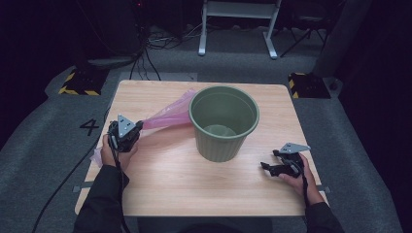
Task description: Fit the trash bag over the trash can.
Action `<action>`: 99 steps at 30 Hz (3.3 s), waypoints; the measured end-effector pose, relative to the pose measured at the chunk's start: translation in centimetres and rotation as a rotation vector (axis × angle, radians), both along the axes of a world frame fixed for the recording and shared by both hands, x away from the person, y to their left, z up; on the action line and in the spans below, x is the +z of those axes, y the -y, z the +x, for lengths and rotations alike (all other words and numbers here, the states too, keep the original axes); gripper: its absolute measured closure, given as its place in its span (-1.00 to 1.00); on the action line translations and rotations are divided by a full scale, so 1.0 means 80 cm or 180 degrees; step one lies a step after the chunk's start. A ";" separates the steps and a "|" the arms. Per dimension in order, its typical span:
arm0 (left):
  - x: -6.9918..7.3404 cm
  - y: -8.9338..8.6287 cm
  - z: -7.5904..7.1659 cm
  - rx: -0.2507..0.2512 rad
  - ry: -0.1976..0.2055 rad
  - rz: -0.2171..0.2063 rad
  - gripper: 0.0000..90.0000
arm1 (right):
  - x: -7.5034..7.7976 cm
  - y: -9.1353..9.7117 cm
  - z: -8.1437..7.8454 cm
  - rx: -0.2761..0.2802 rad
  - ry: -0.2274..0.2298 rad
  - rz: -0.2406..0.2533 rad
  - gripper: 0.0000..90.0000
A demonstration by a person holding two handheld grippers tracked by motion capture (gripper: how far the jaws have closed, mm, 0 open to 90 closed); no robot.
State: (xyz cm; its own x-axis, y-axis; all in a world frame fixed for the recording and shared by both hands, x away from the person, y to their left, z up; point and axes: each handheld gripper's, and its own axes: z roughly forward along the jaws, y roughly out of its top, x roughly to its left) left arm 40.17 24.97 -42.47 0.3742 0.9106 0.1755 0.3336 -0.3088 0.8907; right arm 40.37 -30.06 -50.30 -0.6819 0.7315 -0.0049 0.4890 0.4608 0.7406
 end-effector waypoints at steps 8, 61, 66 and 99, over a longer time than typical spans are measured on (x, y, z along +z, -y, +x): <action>0.017 0.002 -0.003 0.0012 0.0144 -0.0047 1.00 | 0.000 0.000 0.000 -0.0006 0.0000 0.0000 -0.54; 0.173 -0.003 0.002 0.0136 0.1014 -0.0285 1.00 | 0.000 0.000 0.000 -0.0003 0.0002 0.0001 -0.55; 0.188 -0.009 0.004 0.0199 0.1061 -0.0270 1.00 | 0.000 0.000 0.000 -0.0006 -0.0002 0.0001 -0.55; 0.247 0.024 -0.047 -0.0405 0.1423 -0.0421 1.00 | 0.000 0.000 0.000 -0.0003 0.0002 0.0000 -0.54</action>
State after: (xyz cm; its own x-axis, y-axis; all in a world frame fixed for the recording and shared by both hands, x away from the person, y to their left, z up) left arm 36.40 23.02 -22.70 0.3983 0.8879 0.2303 -0.1241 -0.1966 0.9726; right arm 40.34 -30.06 -50.31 -0.6811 0.7322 -0.0051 0.4891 0.4602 0.7409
